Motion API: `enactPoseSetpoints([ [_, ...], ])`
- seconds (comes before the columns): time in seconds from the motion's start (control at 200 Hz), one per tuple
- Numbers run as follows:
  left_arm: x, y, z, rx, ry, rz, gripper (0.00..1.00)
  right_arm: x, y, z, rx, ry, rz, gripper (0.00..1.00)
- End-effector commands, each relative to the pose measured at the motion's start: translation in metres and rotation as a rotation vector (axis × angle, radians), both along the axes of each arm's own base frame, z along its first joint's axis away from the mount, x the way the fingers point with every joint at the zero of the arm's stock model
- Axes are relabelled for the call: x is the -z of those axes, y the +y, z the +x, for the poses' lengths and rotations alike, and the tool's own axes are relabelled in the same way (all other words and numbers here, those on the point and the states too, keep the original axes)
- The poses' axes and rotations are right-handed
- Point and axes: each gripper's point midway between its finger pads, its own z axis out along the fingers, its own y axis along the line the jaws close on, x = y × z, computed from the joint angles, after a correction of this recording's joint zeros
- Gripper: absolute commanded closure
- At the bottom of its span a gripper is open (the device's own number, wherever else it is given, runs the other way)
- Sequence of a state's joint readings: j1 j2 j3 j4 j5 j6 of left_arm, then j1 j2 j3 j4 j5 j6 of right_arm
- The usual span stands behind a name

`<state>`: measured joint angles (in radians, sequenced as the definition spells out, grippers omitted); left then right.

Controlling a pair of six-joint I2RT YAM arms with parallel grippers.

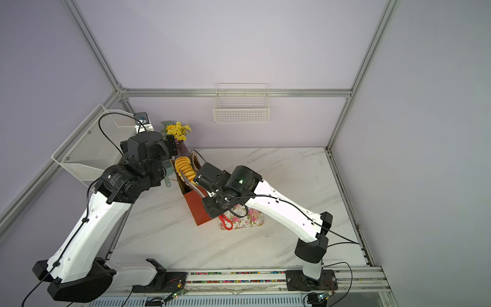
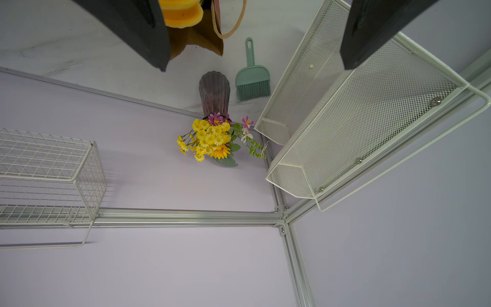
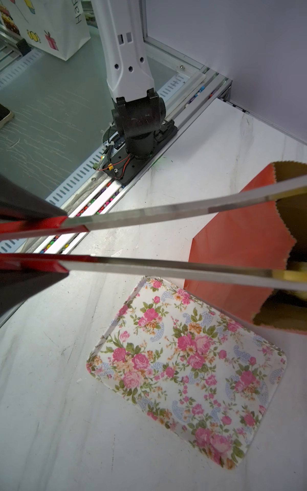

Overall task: Pack bread into a paper bag
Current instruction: Place the fake bread in the paper bag.

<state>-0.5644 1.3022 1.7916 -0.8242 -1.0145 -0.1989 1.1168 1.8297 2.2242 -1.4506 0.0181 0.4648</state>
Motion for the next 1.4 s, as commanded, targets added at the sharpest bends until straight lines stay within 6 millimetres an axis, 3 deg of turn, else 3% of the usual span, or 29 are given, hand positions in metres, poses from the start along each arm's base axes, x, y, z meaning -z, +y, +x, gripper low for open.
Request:
enactPoseSetpoints([
  [0.0,-0.006,0.002,-0.004,-0.001,-0.033,-0.025,0.0,-0.021,0.003,0.005,0.004,-0.057,0.062,0.69],
  [0.58,-0.005,0.001,-0.005,-0.004,-0.045,-0.054,0.0,-0.024,0.002,0.002,-0.003,-0.058,0.08,0.68],
  [0.935,-0.006,0.004,-0.008,-0.013,-0.048,-0.05,0.0,-0.029,0.009,-0.001,-0.034,-0.053,0.114,0.59],
  [1.095,-0.007,0.003,-0.007,-0.013,-0.048,-0.05,0.0,-0.03,0.008,0.0,-0.03,-0.056,0.115,0.6],
  [1.23,-0.007,0.002,-0.006,-0.009,-0.047,-0.05,0.0,-0.035,0.004,0.004,-0.012,-0.088,0.118,0.67],
  [1.395,-0.006,0.0,-0.004,-0.005,-0.043,-0.049,0.0,-0.054,0.001,0.009,-0.001,-0.155,0.181,0.72],
])
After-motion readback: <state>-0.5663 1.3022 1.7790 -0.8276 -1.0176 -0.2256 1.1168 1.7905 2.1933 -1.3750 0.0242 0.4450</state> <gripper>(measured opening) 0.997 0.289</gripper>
